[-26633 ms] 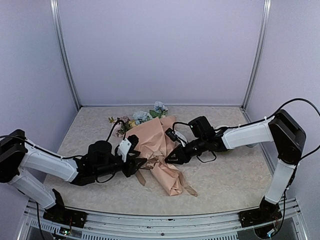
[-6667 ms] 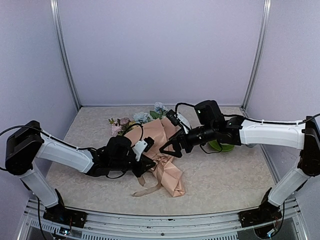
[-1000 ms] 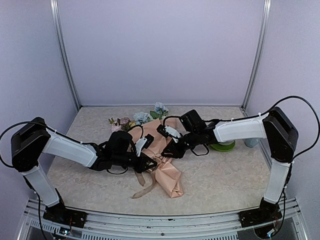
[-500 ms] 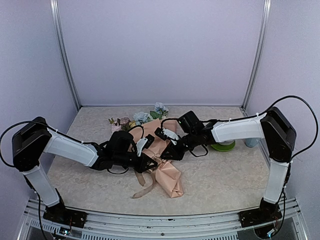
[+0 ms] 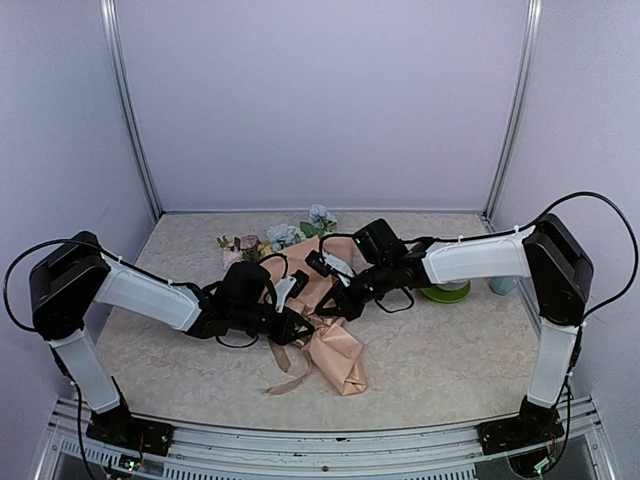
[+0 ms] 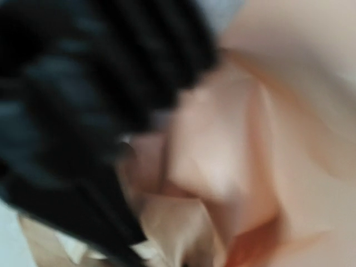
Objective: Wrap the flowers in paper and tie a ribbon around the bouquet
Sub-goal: Cross the half-tied ribbon over the folded bouquet.
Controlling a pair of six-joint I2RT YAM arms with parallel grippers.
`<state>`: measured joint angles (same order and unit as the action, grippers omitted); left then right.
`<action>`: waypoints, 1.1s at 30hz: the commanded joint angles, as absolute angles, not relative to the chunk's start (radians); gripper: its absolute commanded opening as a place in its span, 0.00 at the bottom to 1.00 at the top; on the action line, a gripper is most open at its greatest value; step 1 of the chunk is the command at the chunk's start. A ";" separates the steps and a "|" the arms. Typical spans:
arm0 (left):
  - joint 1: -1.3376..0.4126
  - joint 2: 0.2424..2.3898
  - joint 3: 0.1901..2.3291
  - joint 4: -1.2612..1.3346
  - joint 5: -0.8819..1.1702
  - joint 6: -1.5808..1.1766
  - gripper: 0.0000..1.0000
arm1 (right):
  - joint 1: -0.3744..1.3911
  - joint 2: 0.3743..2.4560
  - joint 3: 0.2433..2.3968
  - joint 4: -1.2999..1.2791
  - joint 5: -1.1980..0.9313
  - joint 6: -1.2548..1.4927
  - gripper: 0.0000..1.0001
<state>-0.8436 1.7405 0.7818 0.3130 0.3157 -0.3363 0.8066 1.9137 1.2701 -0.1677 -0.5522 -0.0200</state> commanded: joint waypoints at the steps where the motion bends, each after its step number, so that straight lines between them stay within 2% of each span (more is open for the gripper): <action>1: -0.829 1.767 0.807 0.295 0.319 -0.343 0.00 | 0.820 1.831 1.225 -0.078 -0.650 0.043 0.00; 11: -0.809 1.770 0.800 0.374 0.284 -0.364 0.00 | 0.822 1.866 1.205 -0.107 -0.693 0.060 0.00; 16: -0.800 1.781 0.797 0.381 0.295 -0.364 0.00 | 0.822 1.880 1.254 -0.192 -0.669 0.008 0.21; 20: -0.792 1.793 0.798 0.377 0.301 -0.364 0.00 | 0.815 1.873 1.330 -0.317 -0.624 -0.065 0.41; 25: -0.787 1.795 0.797 0.367 0.297 -0.362 0.00 | 0.776 1.844 1.420 -0.420 -0.660 -0.136 0.48; 27: -0.785 1.793 0.792 0.372 0.295 -0.364 0.00 | 0.749 1.846 1.440 -0.409 -0.653 -0.119 0.46; 31: -0.785 1.797 0.791 0.382 0.306 -0.364 0.00 | 0.705 1.928 1.498 -0.393 -0.638 -0.059 0.28; 33: -0.785 1.795 0.790 0.385 0.309 -0.364 0.00 | 0.704 1.975 1.523 -0.396 -0.618 -0.061 0.24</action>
